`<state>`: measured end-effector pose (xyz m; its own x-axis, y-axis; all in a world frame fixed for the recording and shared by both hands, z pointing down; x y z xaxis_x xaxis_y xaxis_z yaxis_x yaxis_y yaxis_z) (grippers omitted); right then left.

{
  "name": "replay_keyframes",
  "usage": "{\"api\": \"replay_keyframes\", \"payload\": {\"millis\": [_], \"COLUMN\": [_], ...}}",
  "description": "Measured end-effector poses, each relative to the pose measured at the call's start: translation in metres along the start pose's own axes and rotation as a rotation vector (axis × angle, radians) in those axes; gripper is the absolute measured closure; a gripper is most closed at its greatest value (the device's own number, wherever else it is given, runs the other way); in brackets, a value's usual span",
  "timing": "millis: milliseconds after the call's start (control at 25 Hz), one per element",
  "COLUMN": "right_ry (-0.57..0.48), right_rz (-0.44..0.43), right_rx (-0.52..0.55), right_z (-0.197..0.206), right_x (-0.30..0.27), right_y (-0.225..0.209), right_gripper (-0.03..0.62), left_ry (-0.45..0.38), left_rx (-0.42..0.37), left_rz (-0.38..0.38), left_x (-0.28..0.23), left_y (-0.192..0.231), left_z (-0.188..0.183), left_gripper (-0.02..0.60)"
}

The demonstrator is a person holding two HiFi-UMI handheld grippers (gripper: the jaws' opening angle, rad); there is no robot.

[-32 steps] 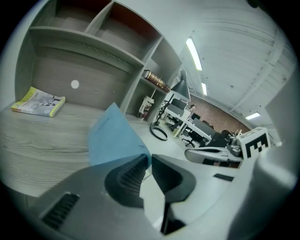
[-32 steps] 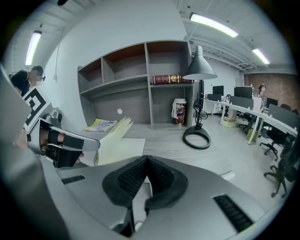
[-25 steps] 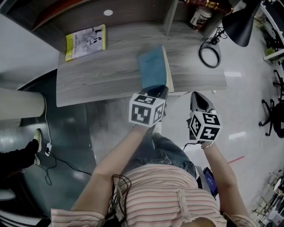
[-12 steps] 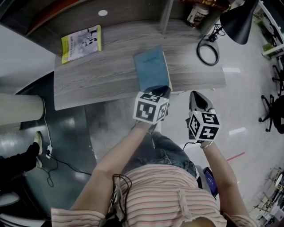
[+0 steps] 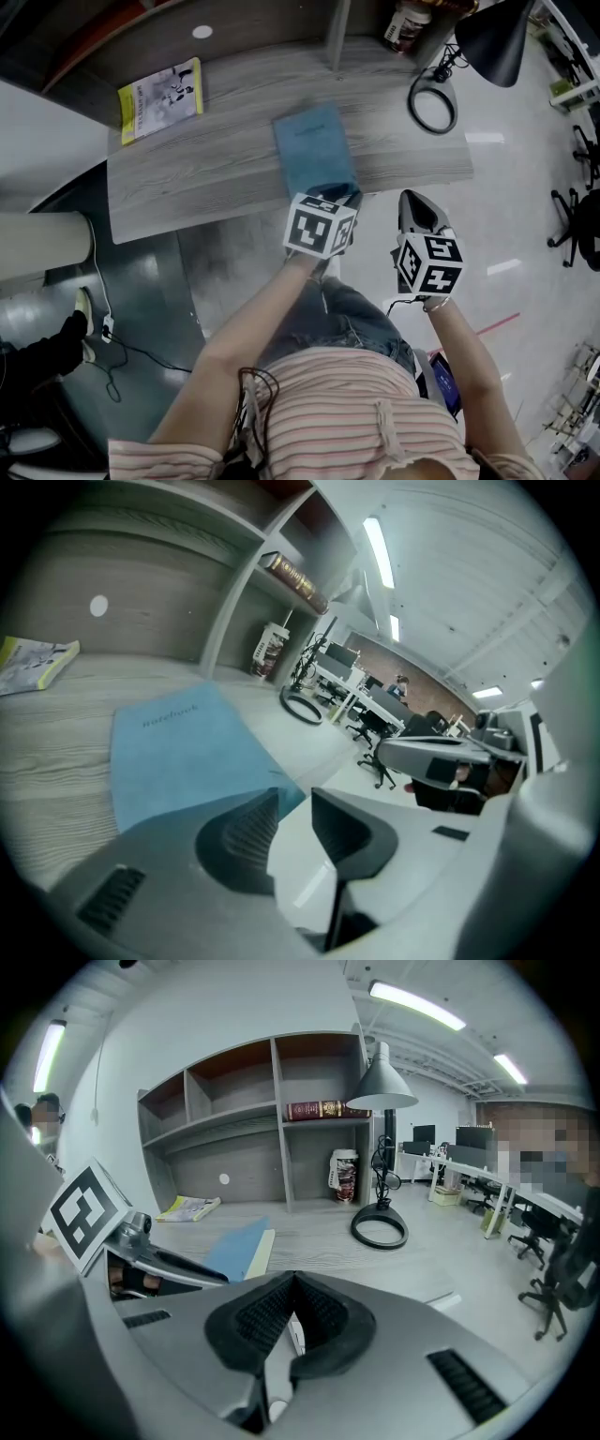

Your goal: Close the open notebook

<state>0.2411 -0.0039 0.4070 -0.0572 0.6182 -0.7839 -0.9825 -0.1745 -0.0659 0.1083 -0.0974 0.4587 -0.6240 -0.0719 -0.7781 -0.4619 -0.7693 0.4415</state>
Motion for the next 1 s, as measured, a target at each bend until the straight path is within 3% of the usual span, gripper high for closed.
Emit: {"api": "replay_keyframes", "payload": {"millis": [640,800,1000], "right_ry": [0.02,0.017,-0.006], "right_rz": [0.017,0.012,-0.009], "right_rx": [-0.035,-0.034,-0.022], "right_z": [0.004,0.004,-0.004], "right_x": [-0.003,-0.003,-0.003], "right_y": [-0.012,-0.012,-0.006], "right_gripper": [0.586,0.586,0.586], "left_ry": [0.119,0.11,0.026], "left_rx": [-0.002,-0.005,-0.051], "left_rz": [0.0,0.0,-0.005], "left_x": [-0.033,-0.031,-0.008], "left_y": [0.011,0.01,0.004], "left_z": [0.003,0.002,-0.007], "left_gripper": [0.479,0.479,0.482]}}
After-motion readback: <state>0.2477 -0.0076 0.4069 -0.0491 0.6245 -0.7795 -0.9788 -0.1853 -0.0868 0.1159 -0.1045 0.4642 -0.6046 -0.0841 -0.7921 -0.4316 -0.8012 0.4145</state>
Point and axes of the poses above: the fingertips, and each gripper's own axes: x backward along the fingers, y to its left, z out of its underside, the point moved 8 cm from there along x, backward along the fingers, and after that the axes turned 15 degrees about y, right-handed, at the moved point
